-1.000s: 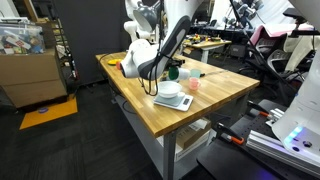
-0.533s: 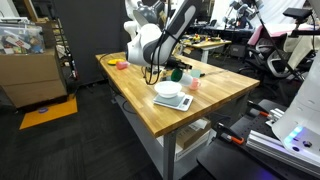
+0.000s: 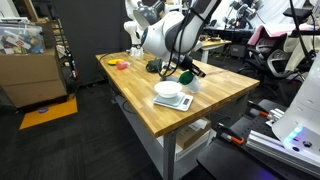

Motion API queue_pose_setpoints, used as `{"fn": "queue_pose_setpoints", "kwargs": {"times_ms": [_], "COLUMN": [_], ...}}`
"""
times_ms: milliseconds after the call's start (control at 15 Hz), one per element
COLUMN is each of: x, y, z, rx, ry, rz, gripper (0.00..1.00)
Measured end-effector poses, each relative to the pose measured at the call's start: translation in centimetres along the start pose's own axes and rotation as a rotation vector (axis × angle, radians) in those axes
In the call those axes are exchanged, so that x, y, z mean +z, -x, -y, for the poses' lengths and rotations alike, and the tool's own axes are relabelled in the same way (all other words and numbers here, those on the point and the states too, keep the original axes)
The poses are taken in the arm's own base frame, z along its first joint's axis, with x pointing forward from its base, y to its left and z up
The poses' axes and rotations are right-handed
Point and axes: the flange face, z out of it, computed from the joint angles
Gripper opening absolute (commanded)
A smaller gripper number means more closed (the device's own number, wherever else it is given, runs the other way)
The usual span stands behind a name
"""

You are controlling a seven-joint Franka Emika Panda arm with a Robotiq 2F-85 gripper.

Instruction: Pick up the white cup and pour its contents into the basin

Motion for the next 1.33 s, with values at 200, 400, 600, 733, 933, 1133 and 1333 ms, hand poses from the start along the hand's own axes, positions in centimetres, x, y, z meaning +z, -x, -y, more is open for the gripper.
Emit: {"fn": "queue_pose_setpoints", "kwargs": {"times_ms": [200,400,600,733,933,1133,1333], "x": [1.8,4.8,8.4,10.4,12.1,12.6,12.4], "y": [2.2,4.0,5.1,5.6,6.5,6.9,6.7], "z": [1.0,2.5,4.0,4.1,2.7,2.1,2.2], "rx": [0.115,0.239,0.356,0.434,0.551,0.601,0.594], "ry": [-0.043,-0.132,-0.246,-0.312,-0.397,-0.424,-0.419], "rz": [-0.081,-0.123,-0.140,-0.166,-0.223,-0.245,-0.246], "gripper": [0.02,0.02,0.02,0.02,0.02,0.09,0.02]}}
